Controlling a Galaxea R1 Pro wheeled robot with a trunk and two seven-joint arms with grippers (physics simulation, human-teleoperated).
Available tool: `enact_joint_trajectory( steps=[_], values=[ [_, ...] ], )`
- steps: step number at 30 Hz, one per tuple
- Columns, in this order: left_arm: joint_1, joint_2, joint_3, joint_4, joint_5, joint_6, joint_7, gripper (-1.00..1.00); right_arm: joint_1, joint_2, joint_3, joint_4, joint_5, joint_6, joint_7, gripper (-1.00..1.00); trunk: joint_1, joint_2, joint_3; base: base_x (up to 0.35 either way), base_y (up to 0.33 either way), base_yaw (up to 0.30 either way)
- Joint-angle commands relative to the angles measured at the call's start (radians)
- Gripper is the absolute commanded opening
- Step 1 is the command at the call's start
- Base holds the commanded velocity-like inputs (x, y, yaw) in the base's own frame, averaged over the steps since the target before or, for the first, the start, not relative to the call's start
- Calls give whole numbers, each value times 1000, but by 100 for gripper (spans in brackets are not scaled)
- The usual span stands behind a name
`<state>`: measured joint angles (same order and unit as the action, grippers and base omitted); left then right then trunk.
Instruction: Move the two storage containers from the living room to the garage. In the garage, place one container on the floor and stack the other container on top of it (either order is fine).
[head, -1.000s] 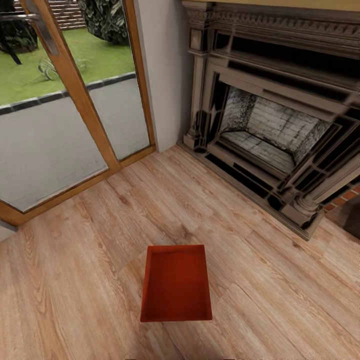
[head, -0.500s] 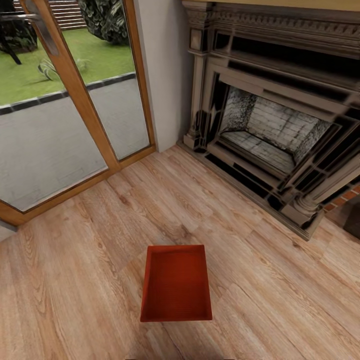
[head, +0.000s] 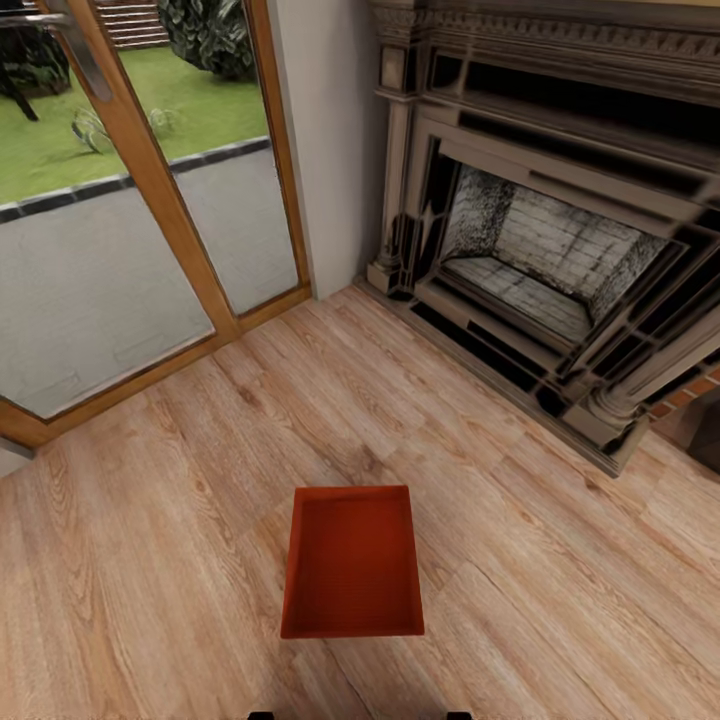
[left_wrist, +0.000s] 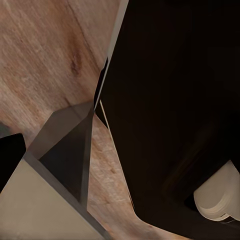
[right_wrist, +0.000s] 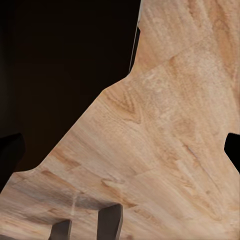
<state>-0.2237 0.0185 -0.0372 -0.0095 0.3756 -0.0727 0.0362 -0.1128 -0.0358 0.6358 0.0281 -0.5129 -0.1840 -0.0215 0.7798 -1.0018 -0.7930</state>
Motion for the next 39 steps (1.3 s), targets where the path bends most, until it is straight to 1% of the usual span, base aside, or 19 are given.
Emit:
enact_joint_trajectory(
  steps=[1,17,33,39],
  values=[
    [0,0,-4,0,5,-2,2,100,-1,1,9,3,-7,-5,-1,100,0,0,-2,0,0,0],
    [0,0,-4,0,5,-2,2,100,-1,-2,9,3,-7,-5,0,100,0,0,-28,0,0,0],
    [0,0,-4,0,5,-2,2,100,-1,2,10,3,-7,-5,11,100,0,0,-53,0,0,0],
    [0,0,-4,0,5,-2,2,100,-1,1,10,3,-7,-5,11,100,0,0,-56,0,0,0]
  ],
)
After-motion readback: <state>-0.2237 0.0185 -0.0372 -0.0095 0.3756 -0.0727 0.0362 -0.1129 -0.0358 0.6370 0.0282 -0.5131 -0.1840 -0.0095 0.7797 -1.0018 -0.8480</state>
